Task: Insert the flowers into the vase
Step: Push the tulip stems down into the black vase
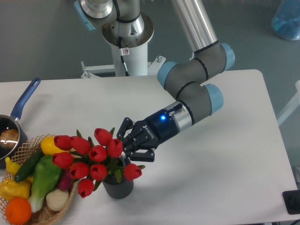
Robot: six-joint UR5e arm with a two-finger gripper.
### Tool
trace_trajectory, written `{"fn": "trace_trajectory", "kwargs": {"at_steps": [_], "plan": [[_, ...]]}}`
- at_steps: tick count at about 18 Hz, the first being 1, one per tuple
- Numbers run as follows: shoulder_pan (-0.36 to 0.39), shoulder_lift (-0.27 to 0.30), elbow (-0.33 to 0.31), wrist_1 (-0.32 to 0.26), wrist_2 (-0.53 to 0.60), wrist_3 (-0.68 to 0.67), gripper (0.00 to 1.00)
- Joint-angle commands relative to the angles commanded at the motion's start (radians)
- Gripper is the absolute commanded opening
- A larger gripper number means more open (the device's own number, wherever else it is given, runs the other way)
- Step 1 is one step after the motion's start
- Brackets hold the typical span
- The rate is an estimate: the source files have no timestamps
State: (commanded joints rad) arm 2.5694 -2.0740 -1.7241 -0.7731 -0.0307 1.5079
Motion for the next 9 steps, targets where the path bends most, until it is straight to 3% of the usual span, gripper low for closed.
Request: {"fn": "trace_trajectory", "kwargs": {"at_steps": [9], "plan": [[0.02, 0.005, -0.066, 0.005, 0.005, 0.054, 0.0]]}}
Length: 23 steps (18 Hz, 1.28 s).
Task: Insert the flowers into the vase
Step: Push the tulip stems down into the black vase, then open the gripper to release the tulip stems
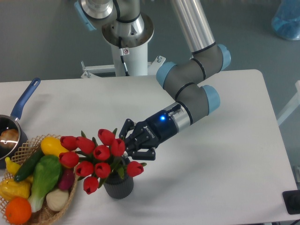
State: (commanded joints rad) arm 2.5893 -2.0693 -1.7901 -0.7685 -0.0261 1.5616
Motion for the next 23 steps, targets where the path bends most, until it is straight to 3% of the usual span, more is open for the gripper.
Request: {"fn": "trace_trajectory", "kwargs": {"at_steps": [6, 10, 11, 12, 16, 23], "plan": [[0.012, 0.0, -0.035, 0.0, 0.011, 0.041, 0.05], [0.014, -0.002, -0.055, 0.0, 0.018, 0.071, 0.23], [0.017, -0.002, -0.055, -0.002, 0.018, 0.071, 0.32], [0.024, -0.003, -0.058, -0.002, 0.018, 0.071, 0.49], [0.058, -0.002, -0.086, -0.002, 0.021, 0.069, 1.0], [0.121, 0.024, -0.107, -0.003, 0.11, 0.071, 1.0]]}}
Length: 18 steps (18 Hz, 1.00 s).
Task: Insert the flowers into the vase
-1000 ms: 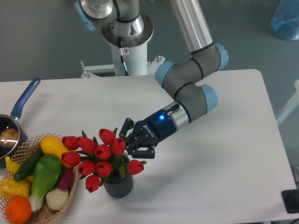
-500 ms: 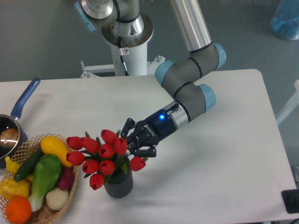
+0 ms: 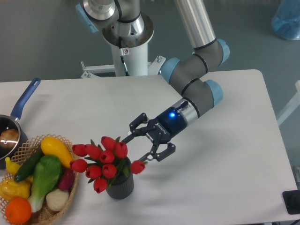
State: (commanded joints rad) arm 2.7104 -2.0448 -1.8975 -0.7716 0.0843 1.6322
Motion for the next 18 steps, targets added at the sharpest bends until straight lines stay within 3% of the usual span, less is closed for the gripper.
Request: {"fn": "trace_trajectory", "kwargs": {"at_steps": [6, 12, 14, 18], "plan": [[0.083, 0.061, 0.063, 0.0, 0.025, -0.017, 1.0], [0.143, 0.153, 0.009, 0.0, 0.12, -0.006, 1.0], [0.172, 0.189, 0.009, -0.002, 0.155, -0.015, 1.0], [0.21, 0.207, 0.035, 0.0, 0.259, -0.012, 1.0]]}}
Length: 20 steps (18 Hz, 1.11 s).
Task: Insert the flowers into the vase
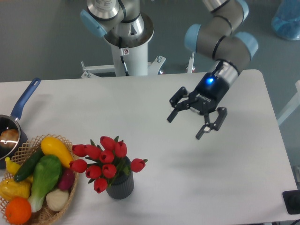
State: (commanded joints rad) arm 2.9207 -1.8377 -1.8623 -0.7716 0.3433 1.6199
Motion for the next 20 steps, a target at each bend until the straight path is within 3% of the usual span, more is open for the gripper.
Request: {"fn": "trace_trajectory", "kwargs": {"at_steps": [5, 9, 14, 20], "plan": [[0.058, 0.006, 0.063, 0.003, 0.268, 0.011, 1.0], [0.063, -0.041, 0.141, 0.0, 0.478, 0.0, 1.0], [0.094, -0.083, 0.222, -0.009, 0.86, -0.008, 1.0], [0.094, -0.153, 0.238, -0.012, 1.015, -0.006, 1.0]]}}
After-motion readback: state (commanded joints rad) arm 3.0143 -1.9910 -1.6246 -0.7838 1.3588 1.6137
